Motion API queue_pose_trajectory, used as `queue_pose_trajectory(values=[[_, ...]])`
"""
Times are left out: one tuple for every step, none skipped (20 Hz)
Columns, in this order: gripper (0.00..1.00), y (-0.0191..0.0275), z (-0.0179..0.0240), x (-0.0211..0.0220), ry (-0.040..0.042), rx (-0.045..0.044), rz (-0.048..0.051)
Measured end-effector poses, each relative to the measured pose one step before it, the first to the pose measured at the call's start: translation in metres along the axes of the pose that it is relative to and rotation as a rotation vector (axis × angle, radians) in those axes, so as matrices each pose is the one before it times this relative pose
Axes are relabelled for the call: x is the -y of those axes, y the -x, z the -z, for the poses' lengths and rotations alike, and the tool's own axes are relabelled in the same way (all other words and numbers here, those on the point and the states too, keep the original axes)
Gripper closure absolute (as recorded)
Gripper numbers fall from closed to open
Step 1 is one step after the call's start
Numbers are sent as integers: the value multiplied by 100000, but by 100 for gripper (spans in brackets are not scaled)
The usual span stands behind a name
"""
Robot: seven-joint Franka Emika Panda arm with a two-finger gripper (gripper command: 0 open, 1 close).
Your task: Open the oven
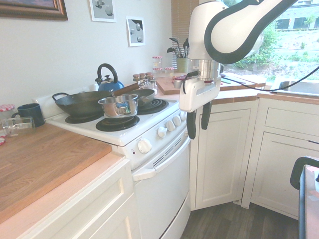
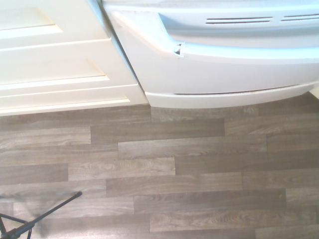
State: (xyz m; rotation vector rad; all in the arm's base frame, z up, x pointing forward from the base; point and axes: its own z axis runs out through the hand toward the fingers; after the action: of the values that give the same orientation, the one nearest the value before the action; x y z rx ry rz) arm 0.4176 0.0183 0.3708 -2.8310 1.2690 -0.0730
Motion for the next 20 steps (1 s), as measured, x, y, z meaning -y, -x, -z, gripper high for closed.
queue_pose_trajectory(values=[[0, -15, -35, -11, 48, 62, 52], [0, -59, -18, -39, 40, -92, 285], [0, -193, -152, -94, 214, -616, -445], [0, -402, -455, -223, 308, -808, -1394], [0, -496, -750, -285, 525, -344, -1840], [0, -650, -932, -256, 703, -253, -2155], [0, -841, -1025, -281, 315, -837, -1279], [0, -954, -1087, -256, 31, -1939, 25], [0, -1039, -1155, -337, 250, -2715, -26], [0, -968, -1220, -335, 487, -2095, -282], [0, -935, -1166, -234, -30, -1448, -1020], [0, -862, -1110, -71, -1227, -436, -698], [0, -846, -1114, 22, -1797, -1069, -27], [0, -800, -1175, 55, -1699, -784, -105], [0, -660, -1238, 51, -1691, -285, 289], [0, -525, -1168, 53, -963, 266, 326], [0, -537, -1020, 170, -703, 40, -113], [0, -504, -888, 245, -459, 127, -271], [0, -556, -758, 327, -262, 280, -405], [0, -716, -550, 393, -359, -43, -563]])
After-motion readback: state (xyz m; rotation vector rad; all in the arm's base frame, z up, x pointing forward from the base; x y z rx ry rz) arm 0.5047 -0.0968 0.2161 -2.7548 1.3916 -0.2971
